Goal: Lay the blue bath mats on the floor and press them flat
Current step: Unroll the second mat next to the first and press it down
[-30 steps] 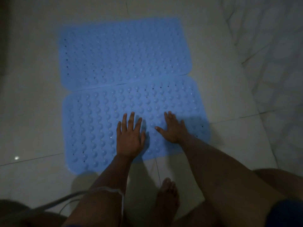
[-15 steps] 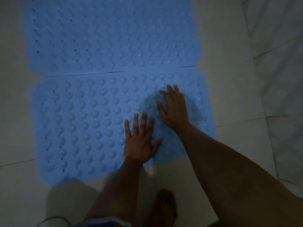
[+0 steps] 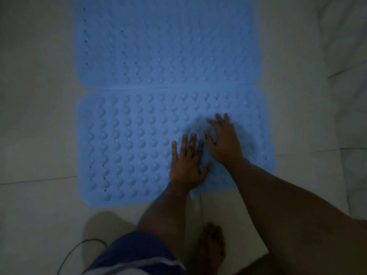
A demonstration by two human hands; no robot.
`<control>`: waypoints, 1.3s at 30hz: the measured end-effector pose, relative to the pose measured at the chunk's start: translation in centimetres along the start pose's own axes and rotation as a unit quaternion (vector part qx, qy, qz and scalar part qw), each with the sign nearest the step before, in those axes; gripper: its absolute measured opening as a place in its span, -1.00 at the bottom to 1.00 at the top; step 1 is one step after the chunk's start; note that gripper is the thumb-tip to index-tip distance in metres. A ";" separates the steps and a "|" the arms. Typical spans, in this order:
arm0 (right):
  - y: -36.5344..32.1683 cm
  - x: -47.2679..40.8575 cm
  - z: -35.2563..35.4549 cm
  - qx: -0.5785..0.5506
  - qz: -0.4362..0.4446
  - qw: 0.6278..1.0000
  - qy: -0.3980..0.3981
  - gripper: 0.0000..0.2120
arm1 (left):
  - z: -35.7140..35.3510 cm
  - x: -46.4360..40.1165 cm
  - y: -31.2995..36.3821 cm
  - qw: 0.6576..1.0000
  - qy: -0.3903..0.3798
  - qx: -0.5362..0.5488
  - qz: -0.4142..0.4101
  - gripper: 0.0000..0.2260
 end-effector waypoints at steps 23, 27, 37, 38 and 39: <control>-13.4 4.2 -11.7 0.089 0.075 0.991 -0.065 -0.30 | 6.2 4.4 -15.3 0.978 0.134 -0.004 0.162 -0.50; -13.5 4.3 -11.8 0.094 0.072 0.990 -0.074 -0.28 | 5.8 5.1 -16.0 0.976 0.140 -0.025 0.167 -0.51; -13.9 3.6 -10.5 0.041 0.057 0.982 -0.178 -0.03 | 8.2 7.7 -15.8 0.978 0.143 -0.030 0.146 -0.48; -13.8 3.0 -9.6 0.028 0.052 0.975 -0.215 -0.03 | 8.7 8.2 -15.6 0.978 0.147 -0.035 0.145 -0.48; -13.6 1.8 -8.9 0.006 0.040 0.967 -0.251 -0.04 | 8.9 8.3 -15.7 0.978 0.145 -0.044 0.144 -0.47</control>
Point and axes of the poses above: each hand's wrist, its own x-axis away from the middle knuckle, its own z-axis out of the back of the hand, y = z × x, the point moved 4 cm from there along -x, towards the middle knuckle, and after that the axes turned 13 degrees about z, right-handed, at the moved point
